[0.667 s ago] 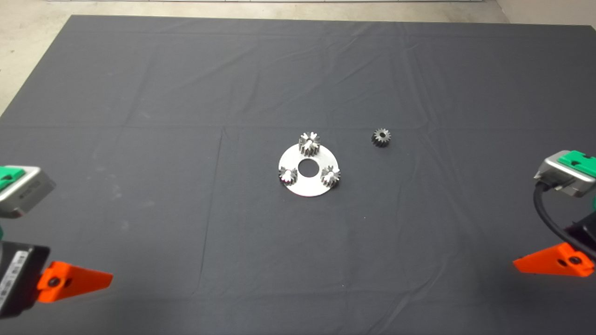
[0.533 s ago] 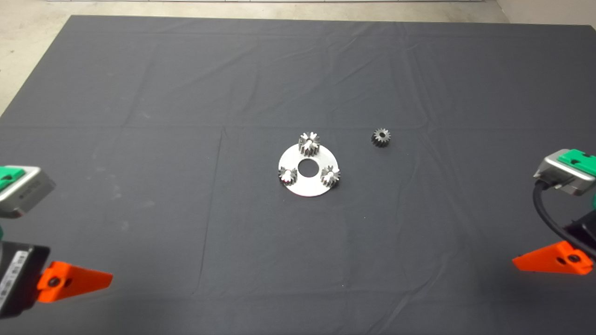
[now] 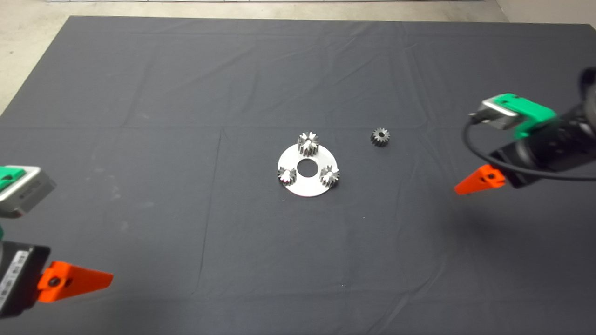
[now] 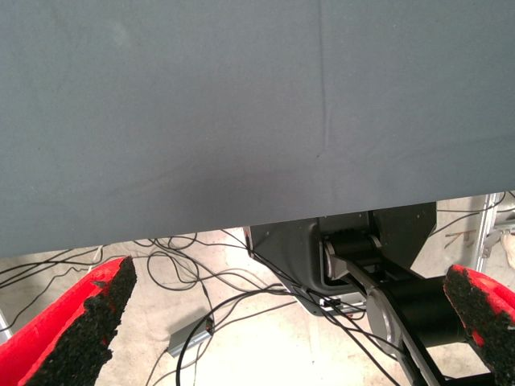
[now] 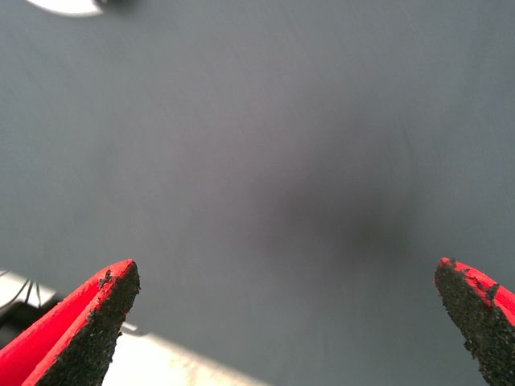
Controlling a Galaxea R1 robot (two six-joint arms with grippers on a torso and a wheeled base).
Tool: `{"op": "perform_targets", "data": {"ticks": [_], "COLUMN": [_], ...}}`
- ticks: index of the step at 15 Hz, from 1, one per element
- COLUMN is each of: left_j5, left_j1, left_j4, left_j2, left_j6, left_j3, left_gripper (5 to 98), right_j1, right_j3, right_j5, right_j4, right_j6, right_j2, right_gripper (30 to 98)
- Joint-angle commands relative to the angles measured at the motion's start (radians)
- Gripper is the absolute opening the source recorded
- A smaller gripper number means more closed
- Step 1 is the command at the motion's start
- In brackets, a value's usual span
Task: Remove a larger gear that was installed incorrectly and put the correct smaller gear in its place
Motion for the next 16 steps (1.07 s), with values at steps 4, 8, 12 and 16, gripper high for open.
{"op": "perform_targets", "data": {"ticks": [4,8,12,16], "left_j5": [0.002,0.002,0.002,0.002], "left_j1": [-0.012,-0.012,-0.012,-0.012], "left_j4": [-0.013,-0.013,-0.013,-0.013], "left_j2": [0.001,0.001,0.0,0.0], "left_j6": [0.003,0.003,0.003,0.003], "left_j3": [0.016,0.016,0.016,0.016], "left_gripper": [98.3,98.3,98.3,98.3], "right_j1": [-0.135,-0.206,-0.208,-0.214], "right_j3": [-0.427,-0.583,-0.601,-0.593], "right_j5": [0.015,0.016,0.116,0.138], "right_j4": [-0.166,-0.271,-0.277,-0.356], "right_j6": [-0.102,-0.178,-0.181,-0.179], "right_j2": [0.363,0.499,0.515,0.521], "right_gripper": [96.9,96.9,96.9,96.9]}}
